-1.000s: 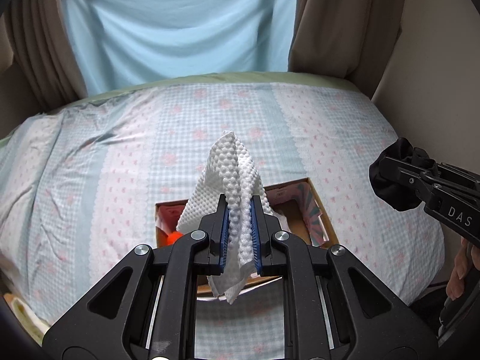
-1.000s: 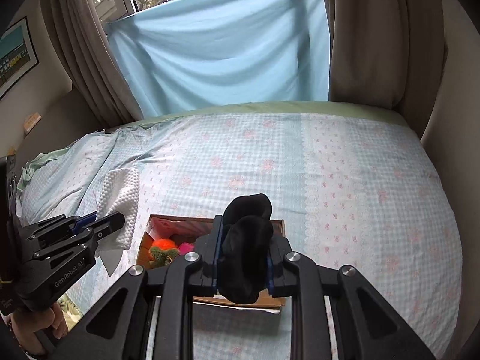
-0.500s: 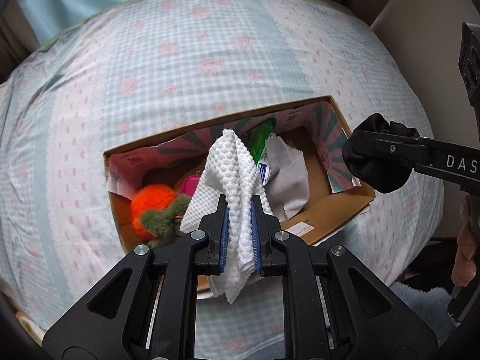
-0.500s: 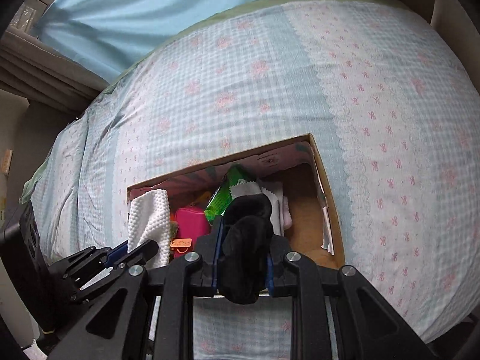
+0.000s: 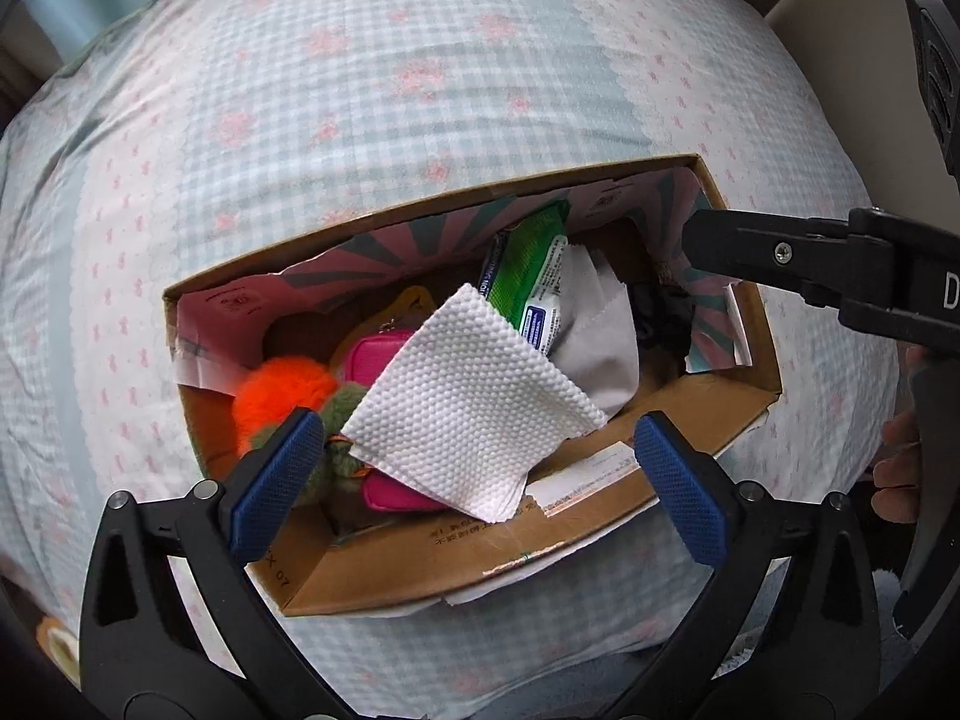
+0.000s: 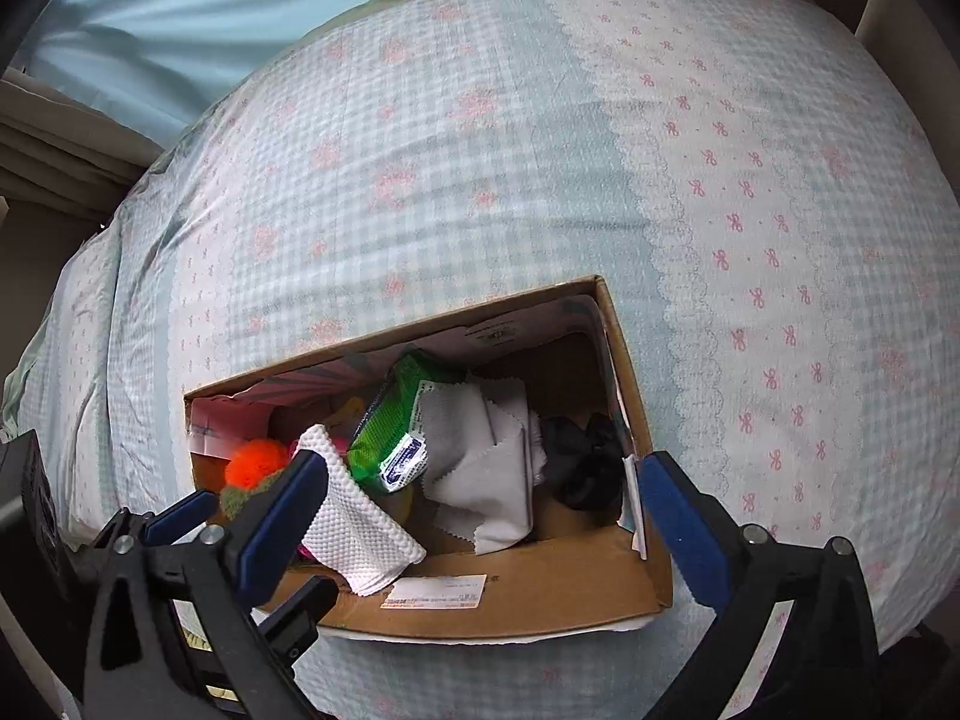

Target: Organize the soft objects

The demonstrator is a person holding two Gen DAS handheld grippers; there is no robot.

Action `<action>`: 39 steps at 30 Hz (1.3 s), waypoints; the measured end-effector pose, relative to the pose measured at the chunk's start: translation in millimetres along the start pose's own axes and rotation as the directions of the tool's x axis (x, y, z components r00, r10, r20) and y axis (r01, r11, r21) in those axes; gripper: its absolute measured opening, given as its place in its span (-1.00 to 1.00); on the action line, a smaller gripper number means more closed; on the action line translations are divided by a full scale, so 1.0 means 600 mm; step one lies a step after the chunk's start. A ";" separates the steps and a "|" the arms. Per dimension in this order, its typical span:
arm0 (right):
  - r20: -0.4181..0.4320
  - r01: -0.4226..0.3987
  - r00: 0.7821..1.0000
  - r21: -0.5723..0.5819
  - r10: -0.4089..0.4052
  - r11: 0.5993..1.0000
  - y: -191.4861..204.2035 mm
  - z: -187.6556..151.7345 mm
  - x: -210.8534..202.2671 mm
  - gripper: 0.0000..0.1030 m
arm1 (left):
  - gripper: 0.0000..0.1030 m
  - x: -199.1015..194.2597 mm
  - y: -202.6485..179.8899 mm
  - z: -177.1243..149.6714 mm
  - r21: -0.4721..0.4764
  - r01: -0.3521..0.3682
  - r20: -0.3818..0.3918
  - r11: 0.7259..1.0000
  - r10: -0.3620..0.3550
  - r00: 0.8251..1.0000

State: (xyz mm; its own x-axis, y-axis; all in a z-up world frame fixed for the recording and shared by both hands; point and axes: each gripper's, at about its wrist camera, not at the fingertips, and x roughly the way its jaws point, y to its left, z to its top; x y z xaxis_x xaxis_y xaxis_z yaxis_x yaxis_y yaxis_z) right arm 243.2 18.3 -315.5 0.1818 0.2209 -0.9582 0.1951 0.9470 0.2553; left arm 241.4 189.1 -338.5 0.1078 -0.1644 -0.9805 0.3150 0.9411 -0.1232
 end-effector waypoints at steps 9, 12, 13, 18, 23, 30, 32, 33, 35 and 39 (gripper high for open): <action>0.040 -0.008 0.999 -0.022 0.009 1.000 -0.001 -0.016 -0.030 1.00 | 0.99 -0.033 -0.004 -0.014 -0.019 -0.035 0.034 0.999 0.035 0.999; 0.057 -0.028 0.998 -0.035 0.030 0.999 0.002 -0.022 -0.049 1.00 | 0.99 -0.055 -0.017 -0.021 -0.012 -0.054 0.064 0.998 0.054 0.996; 0.064 -0.034 0.997 -0.040 0.037 0.999 0.002 -0.025 -0.058 1.00 | 1.00 -0.064 -0.021 -0.023 -0.012 -0.056 0.075 0.998 0.057 0.996; 0.105 -0.036 0.993 -0.110 0.048 0.993 0.006 -0.043 -0.123 1.00 | 0.99 -0.127 -0.039 -0.033 -0.073 -0.046 0.150 0.996 0.056 0.987; 0.257 -0.003 0.965 -0.196 0.055 0.981 0.006 -0.060 -0.254 1.00 | 1.00 -0.232 -0.074 -0.044 -0.104 -0.060 0.282 0.993 0.087 0.956; 0.510 0.079 0.859 -0.228 0.050 0.971 -0.020 -0.108 -0.469 1.00 | 1.00 -0.423 -0.137 -0.068 -0.161 -0.070 0.523 0.985 0.145 0.840; 0.569 0.109 0.821 -0.225 0.039 0.968 -0.031 -0.126 -0.518 1.00 | 1.00 -0.476 -0.154 -0.083 -0.181 -0.070 0.593 0.981 0.166 0.788; 0.591 0.125 0.806 -0.224 0.033 0.967 -0.036 -0.135 -0.540 1.00 | 1.00 -0.499 -0.162 -0.090 -0.186 -0.067 0.620 0.980 0.170 0.766; 0.629 0.148 0.777 -0.221 0.025 0.964 -0.047 -0.153 -0.575 1.00 | 1.00 -0.536 -0.182 -0.103 -0.189 -0.079 0.661 0.979 0.186 0.727; 0.671 0.161 0.741 -0.211 0.023 0.964 -0.064 -0.188 -0.619 1.00 | 1.00 -0.583 -0.223 -0.130 -0.188 -0.120 0.710 0.975 0.219 0.669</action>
State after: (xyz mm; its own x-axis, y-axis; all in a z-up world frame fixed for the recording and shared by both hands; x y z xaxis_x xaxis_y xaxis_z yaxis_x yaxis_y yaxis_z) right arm 59.4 -73.8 16.1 0.7862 0.0288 -0.6173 0.0143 0.9978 0.0648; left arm 88.1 143.4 9.0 0.8106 -0.1136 -0.5744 0.1167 0.9927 -0.0316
